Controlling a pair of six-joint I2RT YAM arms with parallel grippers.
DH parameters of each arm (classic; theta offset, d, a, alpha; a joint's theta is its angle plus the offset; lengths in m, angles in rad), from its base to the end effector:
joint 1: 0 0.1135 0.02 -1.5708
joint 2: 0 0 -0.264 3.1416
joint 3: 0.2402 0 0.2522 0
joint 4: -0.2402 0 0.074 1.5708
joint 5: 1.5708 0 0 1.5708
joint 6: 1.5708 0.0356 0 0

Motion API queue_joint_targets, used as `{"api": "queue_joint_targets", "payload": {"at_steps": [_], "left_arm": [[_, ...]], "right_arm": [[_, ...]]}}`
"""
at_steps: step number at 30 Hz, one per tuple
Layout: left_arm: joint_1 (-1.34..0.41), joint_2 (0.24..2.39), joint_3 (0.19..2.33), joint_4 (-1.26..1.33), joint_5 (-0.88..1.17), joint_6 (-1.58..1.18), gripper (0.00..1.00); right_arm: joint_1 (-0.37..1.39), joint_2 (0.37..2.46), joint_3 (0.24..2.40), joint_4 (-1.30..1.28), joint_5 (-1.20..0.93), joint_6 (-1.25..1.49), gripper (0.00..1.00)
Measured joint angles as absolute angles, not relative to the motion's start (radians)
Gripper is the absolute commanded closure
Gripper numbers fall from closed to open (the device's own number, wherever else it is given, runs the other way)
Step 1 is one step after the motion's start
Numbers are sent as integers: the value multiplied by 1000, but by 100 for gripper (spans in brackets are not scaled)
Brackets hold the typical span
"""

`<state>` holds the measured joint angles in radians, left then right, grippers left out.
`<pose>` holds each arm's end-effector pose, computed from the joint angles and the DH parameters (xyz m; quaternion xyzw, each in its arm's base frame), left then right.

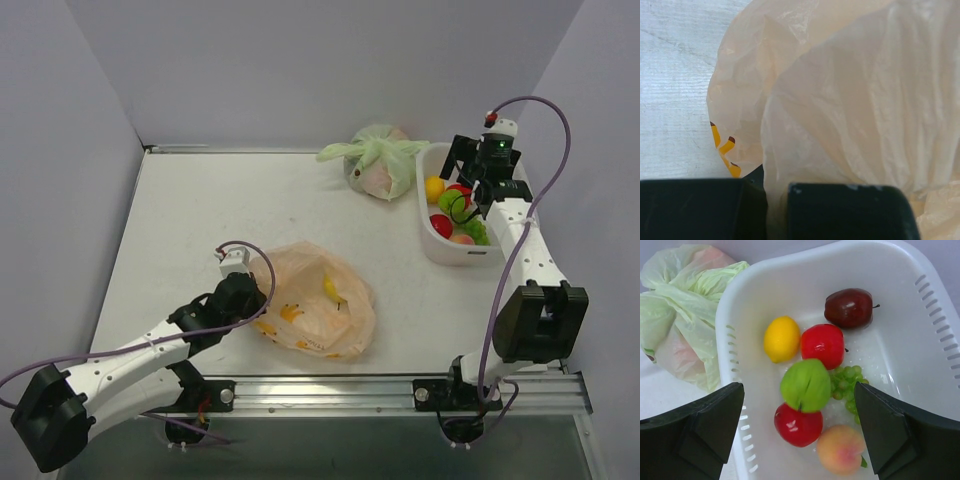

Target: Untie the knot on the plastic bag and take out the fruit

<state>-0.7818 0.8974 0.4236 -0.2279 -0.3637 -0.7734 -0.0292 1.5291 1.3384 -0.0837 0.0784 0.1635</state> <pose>0.1385 -0.1197 0.1922 -0.0724 0.8924 -0.1736 0.4101 0.3660 -0.0135 0.3601 0.1002 0.7906 0.0093 0.6040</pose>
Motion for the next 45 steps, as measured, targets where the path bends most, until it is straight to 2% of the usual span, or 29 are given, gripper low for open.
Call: {"api": "queue_joint_targets", "payload": {"at_steps": [5,8,10,15,21,25,30,32,37,41,45], "left_arm": [[-783,876,423,-229,-355,-773,100],[-783,871,423,-229,-352,-774,100],[-783,870,423,-232,-351,-774,100],[-784,870,424,-253,-350,-778,100],[-785,880,451,-285,-351,-783,100],[-785,886,476,-295,-351,-787,100],[-787,894,497,-305,-351,-791,100],[-790,897,503,-313,-351,-791,100],[-791,898,513,-319,-351,-791,100],[-793,898,515,-323,-351,-791,100],[-796,903,515,-326,-350,-790,100]], "right_arm": [[-21,1507,1349,-130,74,169,3],[31,1464,1345,-169,67,163,7],[104,1412,1327,-179,41,156,12],[394,1251,1240,-197,-35,119,13],[727,1210,1188,-235,-124,59,14],[856,1243,1143,-263,-167,47,14],[898,1336,1094,-273,-73,51,19],[897,1375,1079,-274,-15,52,24],[878,1456,1057,-270,87,66,52],[830,1483,1016,-239,140,109,59],[767,1500,966,-203,156,157,76]]}}
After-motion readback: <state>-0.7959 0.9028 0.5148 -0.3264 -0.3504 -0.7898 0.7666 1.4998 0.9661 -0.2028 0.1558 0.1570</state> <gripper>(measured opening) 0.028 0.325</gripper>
